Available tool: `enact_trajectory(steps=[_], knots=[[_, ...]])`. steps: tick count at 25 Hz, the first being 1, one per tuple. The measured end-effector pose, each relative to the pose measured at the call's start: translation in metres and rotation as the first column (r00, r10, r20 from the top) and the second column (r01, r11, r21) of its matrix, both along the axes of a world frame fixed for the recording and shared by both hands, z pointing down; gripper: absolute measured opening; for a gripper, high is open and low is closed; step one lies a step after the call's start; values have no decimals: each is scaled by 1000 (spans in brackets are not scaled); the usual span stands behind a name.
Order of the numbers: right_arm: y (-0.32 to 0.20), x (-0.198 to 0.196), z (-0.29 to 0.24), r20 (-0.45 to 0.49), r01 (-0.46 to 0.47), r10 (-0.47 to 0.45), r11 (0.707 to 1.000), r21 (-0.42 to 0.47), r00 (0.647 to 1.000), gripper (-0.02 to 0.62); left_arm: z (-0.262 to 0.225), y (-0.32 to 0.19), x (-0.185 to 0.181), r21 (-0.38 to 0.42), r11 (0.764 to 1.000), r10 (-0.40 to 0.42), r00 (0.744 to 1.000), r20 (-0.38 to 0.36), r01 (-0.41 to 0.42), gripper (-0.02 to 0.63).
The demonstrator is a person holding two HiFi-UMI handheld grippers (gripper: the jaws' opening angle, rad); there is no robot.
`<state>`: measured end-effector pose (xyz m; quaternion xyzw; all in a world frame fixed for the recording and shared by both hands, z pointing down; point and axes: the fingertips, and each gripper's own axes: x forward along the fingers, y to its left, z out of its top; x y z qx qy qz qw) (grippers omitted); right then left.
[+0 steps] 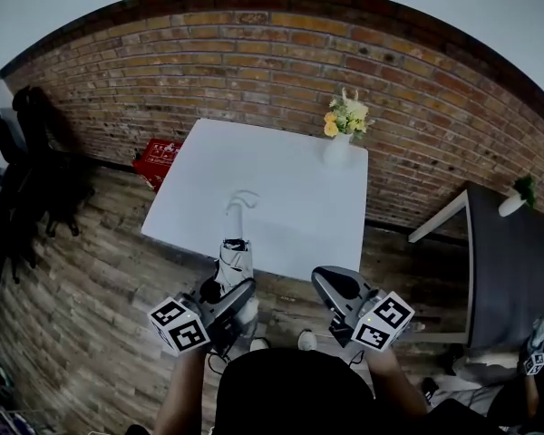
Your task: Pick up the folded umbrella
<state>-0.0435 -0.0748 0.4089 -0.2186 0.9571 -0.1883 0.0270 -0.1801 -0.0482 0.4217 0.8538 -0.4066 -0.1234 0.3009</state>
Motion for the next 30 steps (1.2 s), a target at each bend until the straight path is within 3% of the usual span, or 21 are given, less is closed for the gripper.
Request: enact_trajectory(steps=[9, 30], knots=[[-13, 6, -18, 54, -38, 39, 999, -12, 998, 21, -19, -7, -21, 53, 999, -7, 998, -61, 10, 273], [5, 10, -13, 32, -36, 37, 999, -15, 999, 21, -18, 9, -14, 56, 998, 1, 998, -68, 2, 273]])
